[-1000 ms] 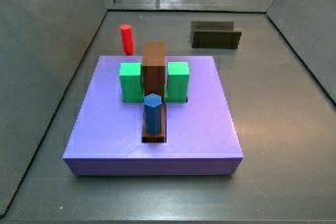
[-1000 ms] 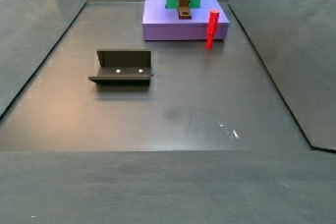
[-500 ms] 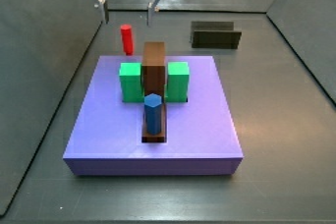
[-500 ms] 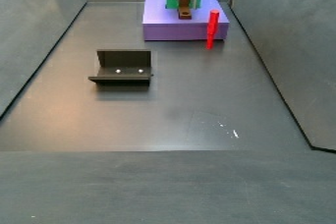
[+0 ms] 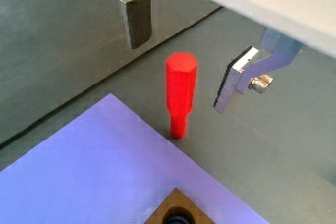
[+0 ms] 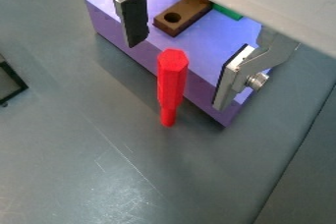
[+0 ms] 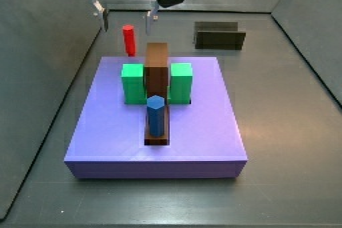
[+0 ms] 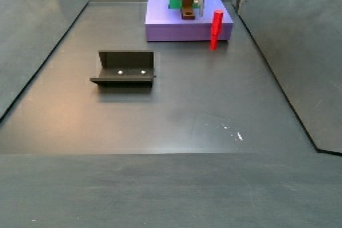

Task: Pick up the red object. Move up. Move to above the board. Insert the red object.
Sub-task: Pick up the red object.

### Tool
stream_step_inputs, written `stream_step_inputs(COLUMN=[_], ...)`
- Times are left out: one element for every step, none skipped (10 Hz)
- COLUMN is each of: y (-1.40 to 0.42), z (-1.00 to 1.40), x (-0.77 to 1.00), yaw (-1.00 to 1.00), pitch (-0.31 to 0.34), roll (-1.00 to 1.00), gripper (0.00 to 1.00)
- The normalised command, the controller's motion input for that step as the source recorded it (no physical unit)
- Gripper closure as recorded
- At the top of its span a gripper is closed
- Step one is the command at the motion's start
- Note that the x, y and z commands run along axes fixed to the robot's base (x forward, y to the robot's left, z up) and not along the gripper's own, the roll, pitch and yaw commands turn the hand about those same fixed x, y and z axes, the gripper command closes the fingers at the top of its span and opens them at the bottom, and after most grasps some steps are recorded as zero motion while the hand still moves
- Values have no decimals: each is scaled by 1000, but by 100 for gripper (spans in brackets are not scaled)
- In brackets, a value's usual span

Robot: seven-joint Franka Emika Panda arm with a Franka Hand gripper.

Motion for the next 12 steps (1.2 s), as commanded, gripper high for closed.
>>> stream_step_inputs(y=[0,0,0,0,3,0,3,0,14,34,0,0], z=[-260,-246,-249,-200,-203,-209,-206,-189,-151,-123,-57,-11], x=[-60,-54,-60,-66,-51,-54,-51,-40,-23,0,-23,-43], yaw=[0,0,0,0,0,0,0,0,0,0,0,0], pitch=[-64,-60,-63,-54,-59,-60,-59,-54,-39,-27,-27,-11], roll=[-87,-93,-97,-116,-111,-109,-111,-111,-107,-110,-79,-29], gripper=[0,0,0,0,0,0,0,0,0,0,0,0])
